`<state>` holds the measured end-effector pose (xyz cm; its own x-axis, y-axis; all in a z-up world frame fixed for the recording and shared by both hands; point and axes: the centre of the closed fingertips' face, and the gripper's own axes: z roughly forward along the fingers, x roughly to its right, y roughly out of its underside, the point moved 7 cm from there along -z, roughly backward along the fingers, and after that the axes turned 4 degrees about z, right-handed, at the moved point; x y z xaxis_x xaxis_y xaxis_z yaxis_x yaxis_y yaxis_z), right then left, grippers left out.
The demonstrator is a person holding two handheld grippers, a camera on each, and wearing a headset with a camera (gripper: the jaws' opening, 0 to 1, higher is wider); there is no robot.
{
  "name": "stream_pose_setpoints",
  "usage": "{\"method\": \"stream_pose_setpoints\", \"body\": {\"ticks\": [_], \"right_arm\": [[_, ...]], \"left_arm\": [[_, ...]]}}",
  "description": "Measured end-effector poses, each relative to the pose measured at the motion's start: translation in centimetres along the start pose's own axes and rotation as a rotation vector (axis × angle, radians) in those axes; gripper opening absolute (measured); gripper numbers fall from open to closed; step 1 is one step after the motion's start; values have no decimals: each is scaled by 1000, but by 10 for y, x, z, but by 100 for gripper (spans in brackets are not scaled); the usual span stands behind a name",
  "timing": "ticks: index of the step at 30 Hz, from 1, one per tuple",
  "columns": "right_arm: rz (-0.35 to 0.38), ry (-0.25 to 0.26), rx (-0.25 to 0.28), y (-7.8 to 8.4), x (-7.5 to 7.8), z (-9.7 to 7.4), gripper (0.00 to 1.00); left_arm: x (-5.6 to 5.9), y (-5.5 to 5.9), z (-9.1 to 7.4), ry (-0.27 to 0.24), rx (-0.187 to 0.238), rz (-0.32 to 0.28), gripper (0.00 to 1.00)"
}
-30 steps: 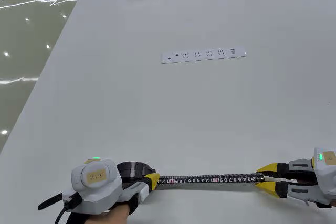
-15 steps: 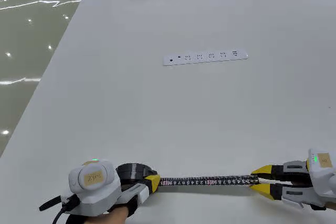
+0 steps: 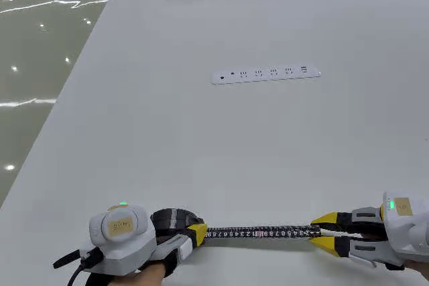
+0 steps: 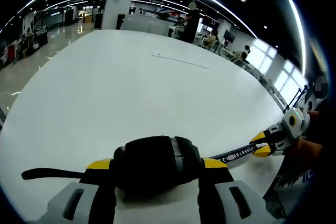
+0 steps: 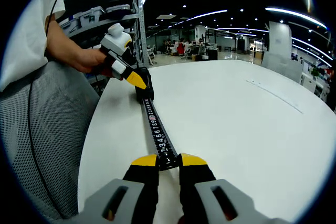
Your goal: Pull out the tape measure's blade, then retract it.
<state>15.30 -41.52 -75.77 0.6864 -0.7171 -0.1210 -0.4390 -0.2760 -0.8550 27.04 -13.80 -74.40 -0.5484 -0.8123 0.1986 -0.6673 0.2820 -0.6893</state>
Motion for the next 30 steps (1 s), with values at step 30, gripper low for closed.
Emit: {"method": "stream_pose_setpoints", "body": {"ticks": [30], "right_arm": [[-5, -78, 22, -23, -8, 38, 12]], "left_arm": [[-3, -1, -1, 21, -1, -29, 60]]}}
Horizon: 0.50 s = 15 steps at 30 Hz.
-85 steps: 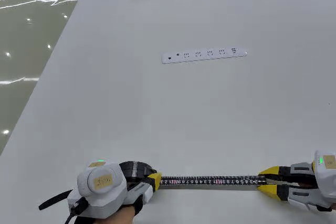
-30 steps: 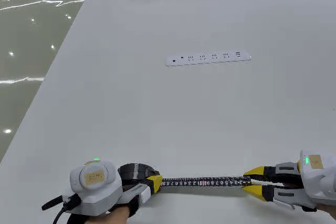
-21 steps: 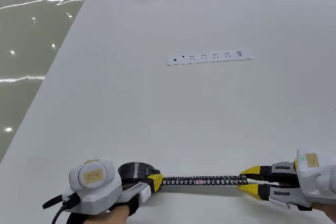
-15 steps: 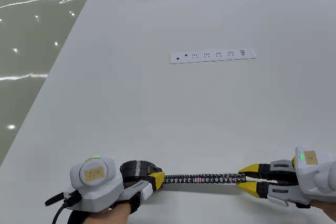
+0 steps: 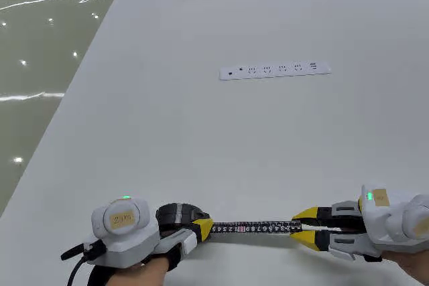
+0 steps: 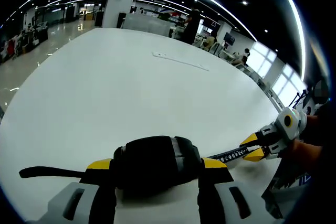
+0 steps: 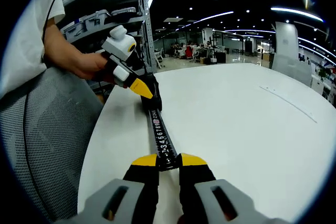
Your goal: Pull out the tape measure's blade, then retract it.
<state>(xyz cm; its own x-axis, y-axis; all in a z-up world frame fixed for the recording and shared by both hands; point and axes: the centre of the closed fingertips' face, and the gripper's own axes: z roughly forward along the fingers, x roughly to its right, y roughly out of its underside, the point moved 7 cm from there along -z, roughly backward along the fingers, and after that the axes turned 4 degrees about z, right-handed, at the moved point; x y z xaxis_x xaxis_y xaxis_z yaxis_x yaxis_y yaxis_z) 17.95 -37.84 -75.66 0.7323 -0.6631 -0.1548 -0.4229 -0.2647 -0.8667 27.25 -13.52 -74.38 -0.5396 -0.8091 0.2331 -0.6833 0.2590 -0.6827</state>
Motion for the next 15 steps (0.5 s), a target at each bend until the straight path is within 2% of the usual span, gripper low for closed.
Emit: {"method": "stream_pose_setpoints", "body": {"ticks": [15], "right_arm": [[-1, -36, 13, -12, -5, 22, 12]], "left_arm": [[-1, 0, -1, 11, 3, -20, 59]]}}
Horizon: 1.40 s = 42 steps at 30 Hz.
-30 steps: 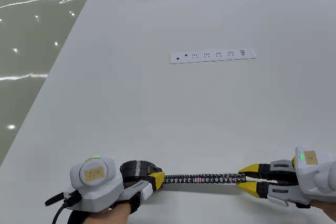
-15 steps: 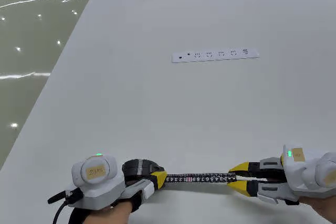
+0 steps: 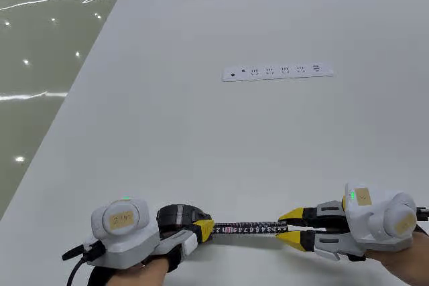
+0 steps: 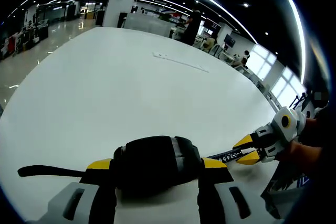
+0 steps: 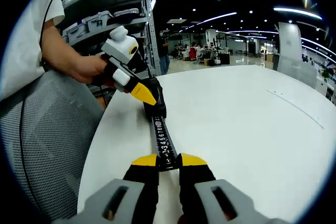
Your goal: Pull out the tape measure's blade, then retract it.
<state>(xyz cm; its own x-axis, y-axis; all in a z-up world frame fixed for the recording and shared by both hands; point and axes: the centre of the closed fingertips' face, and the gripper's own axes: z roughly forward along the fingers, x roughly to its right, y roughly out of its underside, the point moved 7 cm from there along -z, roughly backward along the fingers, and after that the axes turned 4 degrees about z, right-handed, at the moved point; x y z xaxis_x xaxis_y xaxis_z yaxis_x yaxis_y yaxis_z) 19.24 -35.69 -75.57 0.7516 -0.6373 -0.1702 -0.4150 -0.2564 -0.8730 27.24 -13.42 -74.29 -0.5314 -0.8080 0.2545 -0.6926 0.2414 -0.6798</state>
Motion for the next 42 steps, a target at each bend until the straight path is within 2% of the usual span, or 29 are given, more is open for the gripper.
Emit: {"method": "stream_pose_setpoints", "body": {"ticks": [2, 8, 31, 42], "right_arm": [[0, 1, -11, 0, 0, 3, 12], [18, -7, 1, 0, 0, 1, 12], [6, -5, 2, -3, 1, 1, 12], [3, -4, -2, -4, 0, 0, 12]], "left_arm": [[-1, 0, 0, 3, 1, -2, 60], [-1, 0, 0, 7, 3, -9, 59], [-2, 0, 0, 3, 13, -32, 61], [-1, 0, 0, -7, 17, -25, 61]]}}
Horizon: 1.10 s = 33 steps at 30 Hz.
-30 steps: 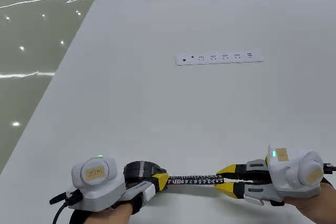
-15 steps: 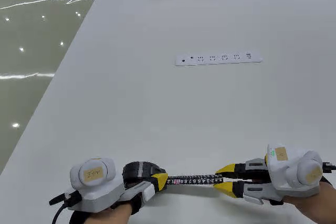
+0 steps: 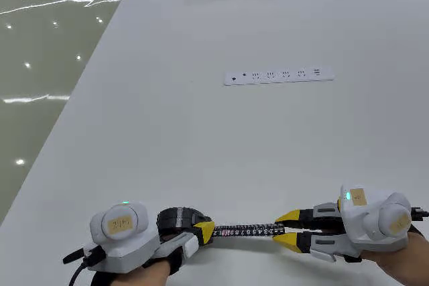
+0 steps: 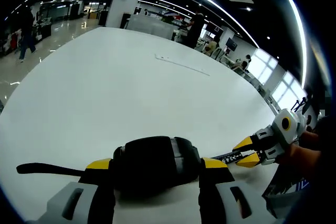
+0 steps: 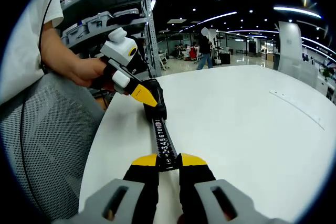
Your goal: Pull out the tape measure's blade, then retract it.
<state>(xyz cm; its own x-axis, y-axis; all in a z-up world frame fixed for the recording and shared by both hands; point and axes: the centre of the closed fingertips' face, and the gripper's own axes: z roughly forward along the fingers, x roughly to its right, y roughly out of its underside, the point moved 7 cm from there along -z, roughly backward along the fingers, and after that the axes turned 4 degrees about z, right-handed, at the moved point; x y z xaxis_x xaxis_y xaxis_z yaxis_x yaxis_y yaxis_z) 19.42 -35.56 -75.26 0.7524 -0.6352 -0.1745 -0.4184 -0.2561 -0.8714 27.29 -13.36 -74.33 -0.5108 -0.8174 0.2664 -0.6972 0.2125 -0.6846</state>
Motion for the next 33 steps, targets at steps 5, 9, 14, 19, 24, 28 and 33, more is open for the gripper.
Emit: {"method": "stream_pose_setpoints", "body": {"ticks": [5, 9, 14, 19, 24, 28, 33], "right_arm": [[0, -3, -6, 1, -1, 0, 12], [9, -1, -3, 3, -1, 1, 12], [7, -6, -3, 2, -1, 1, 12], [-4, -11, -6, -1, -2, 6, 12], [-7, -13, 2, -5, -3, 10, 12], [2, -17, 7, -6, -2, 10, 12], [-11, -23, -2, -7, -3, 12, 12]], "left_arm": [[1, 0, 0, -4, -8, 26, 60], [0, 0, 0, -4, -10, 25, 59], [1, 0, 0, -1, -17, 33, 59], [1, 0, 0, 0, -19, 38, 58], [0, -1, 0, 6, -15, 20, 59], [-1, -1, 0, 11, -15, 13, 59], [-1, 0, 0, 15, -15, 13, 59]]}}
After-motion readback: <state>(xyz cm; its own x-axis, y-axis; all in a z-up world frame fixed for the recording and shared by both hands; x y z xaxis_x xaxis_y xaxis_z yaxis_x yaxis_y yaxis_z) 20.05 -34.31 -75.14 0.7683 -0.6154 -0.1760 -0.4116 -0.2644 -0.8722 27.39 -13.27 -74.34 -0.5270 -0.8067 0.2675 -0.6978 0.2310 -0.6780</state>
